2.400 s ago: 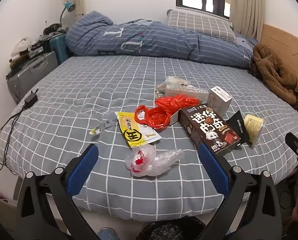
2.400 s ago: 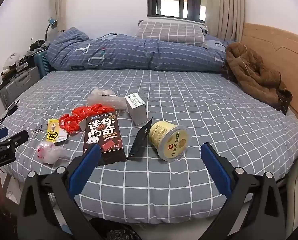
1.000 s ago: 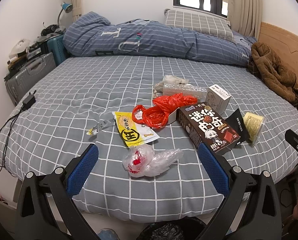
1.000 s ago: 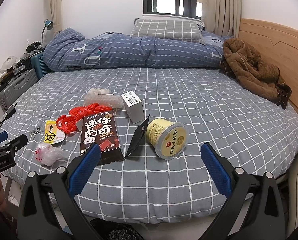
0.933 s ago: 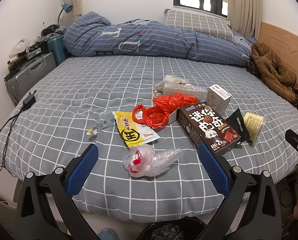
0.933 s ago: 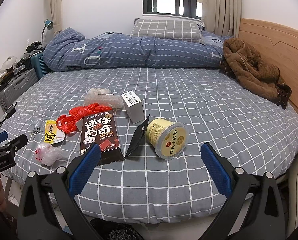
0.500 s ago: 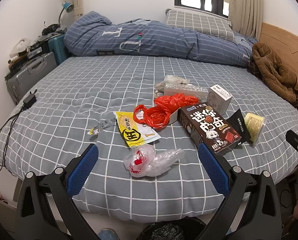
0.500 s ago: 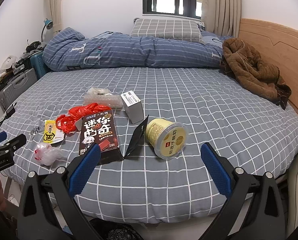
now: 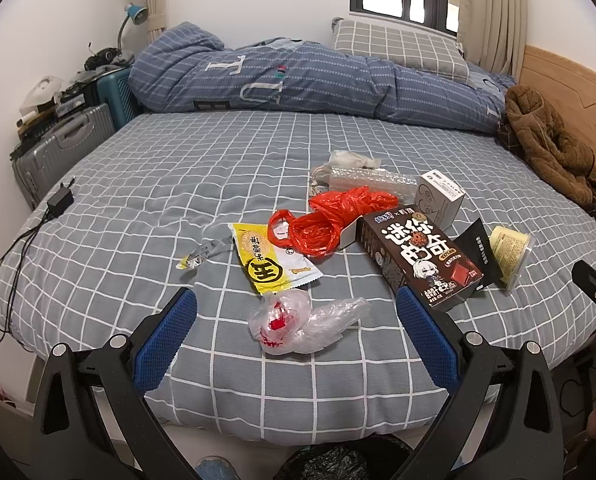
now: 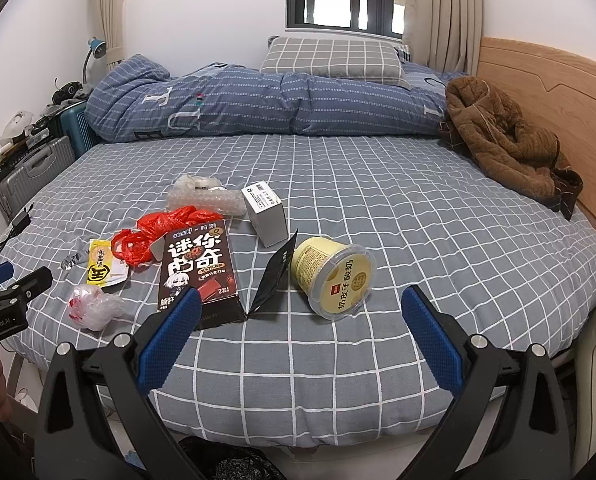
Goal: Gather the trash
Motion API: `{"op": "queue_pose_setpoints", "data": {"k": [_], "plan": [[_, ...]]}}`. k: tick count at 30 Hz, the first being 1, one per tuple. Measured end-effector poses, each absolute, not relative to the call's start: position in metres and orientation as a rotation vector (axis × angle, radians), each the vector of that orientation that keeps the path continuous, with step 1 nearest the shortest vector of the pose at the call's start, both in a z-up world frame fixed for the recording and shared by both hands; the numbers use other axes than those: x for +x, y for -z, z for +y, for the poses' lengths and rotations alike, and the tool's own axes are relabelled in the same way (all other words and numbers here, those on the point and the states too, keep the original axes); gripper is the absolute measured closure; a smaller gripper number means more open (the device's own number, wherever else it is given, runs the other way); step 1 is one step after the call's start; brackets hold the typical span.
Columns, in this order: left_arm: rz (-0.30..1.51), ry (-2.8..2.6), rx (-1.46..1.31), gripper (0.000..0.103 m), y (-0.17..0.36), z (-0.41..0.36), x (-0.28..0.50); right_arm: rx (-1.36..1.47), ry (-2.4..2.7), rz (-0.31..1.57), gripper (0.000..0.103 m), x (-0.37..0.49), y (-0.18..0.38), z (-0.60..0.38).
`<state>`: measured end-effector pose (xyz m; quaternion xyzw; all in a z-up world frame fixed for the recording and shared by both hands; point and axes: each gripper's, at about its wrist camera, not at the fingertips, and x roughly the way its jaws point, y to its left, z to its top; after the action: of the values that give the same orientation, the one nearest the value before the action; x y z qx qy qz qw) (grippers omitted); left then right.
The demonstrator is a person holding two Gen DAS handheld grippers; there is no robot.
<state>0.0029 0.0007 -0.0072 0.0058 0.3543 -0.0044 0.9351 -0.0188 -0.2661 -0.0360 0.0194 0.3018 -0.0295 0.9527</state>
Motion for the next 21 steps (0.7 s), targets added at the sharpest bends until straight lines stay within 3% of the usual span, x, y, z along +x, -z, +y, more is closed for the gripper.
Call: {"op": "queue_pose_setpoints", "data": {"k": [21], "plan": [[0.735, 0.000, 0.019, 0.006, 0.0093, 0.0028, 0.0053, 0.040, 0.060, 0.614, 0.007, -0.0186, 0.0355, -0.2664]]}}
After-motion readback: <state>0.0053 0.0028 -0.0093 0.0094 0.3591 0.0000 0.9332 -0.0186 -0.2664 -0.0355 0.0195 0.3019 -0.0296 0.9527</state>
